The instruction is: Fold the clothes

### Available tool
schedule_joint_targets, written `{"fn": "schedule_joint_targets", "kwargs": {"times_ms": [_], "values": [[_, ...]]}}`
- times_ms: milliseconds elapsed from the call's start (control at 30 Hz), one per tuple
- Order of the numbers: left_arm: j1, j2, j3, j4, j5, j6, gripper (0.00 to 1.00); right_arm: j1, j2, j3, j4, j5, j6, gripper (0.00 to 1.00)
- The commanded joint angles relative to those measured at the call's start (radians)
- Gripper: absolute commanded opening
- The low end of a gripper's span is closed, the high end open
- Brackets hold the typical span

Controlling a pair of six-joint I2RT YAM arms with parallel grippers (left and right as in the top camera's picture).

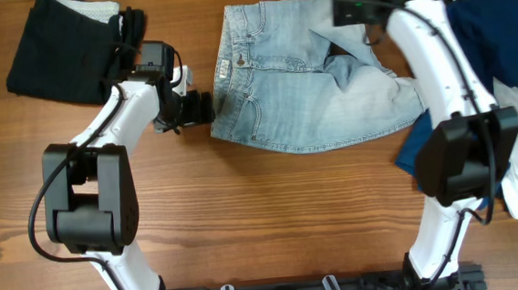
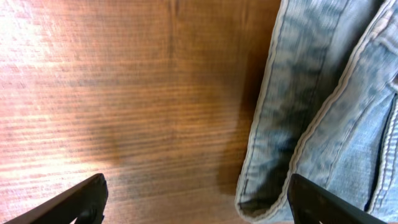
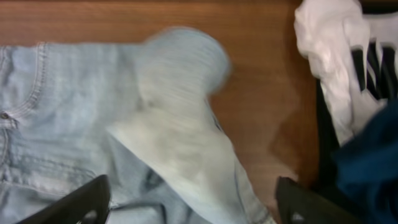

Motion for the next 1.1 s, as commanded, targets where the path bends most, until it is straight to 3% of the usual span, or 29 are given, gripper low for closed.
{"fn": "schedule_joint_targets", "kwargs": {"times_ms": [0,200,333,433,467,500,533,567,667,833,1067], "values": [[-0.007,0.018,-0.013,0.072,0.0,-0.007,1.0,-0.029,0.011,-0.001,-0.046,-0.217,-0.016,0.89],[-0.033,0.034,-0.013,0.126,0.247,0.228,1.0,-0.029,0.011,-0.001,-0.048,-0.251,-0.021,0.92],[-0.055,0.057,-0.031,0.105,0.246,0.265,0.99,-0.029,0.011,-0.001,-0.048,-0.254,-0.003,0.95],[-0.066,0.091,-0.043,0.063,0.241,0.303,0.92,-0.029,0.011,-0.001,-0.056,-0.255,-0.003,0.98],[-0.069,0.103,-0.045,0.05,0.231,0.303,0.86,-0.029,0.011,-0.001,-0.058,-0.255,-0.003,0.98],[-0.07,0.112,-0.045,0.045,0.222,0.302,0.71,-0.029,0.011,-0.001,-0.059,-0.255,-0.003,0.98],[-0.07,0.114,-0.045,0.042,0.213,0.301,0.34,-0.029,0.011,-0.001,-0.06,-0.255,-0.003,0.98],[-0.07,0.116,-0.045,0.042,0.203,0.288,0.04,-0.029,0.011,-0.001,-0.061,-0.255,0.004,0.99],[-0.052,0.098,-0.04,0.016,0.1,0.159,0.04,-0.034,0.011,-0.001,-0.066,-0.255,0.023,0.99],[0.053,-0.054,-0.024,-0.174,-0.143,0.014,0.04,-0.034,0.011,-0.001,-0.068,-0.255,0.013,0.99],[0.186,-0.325,-0.024,-0.271,-0.167,0.001,0.04,-0.033,0.029,-0.008,-0.096,-0.284,0.008,0.99]]}}
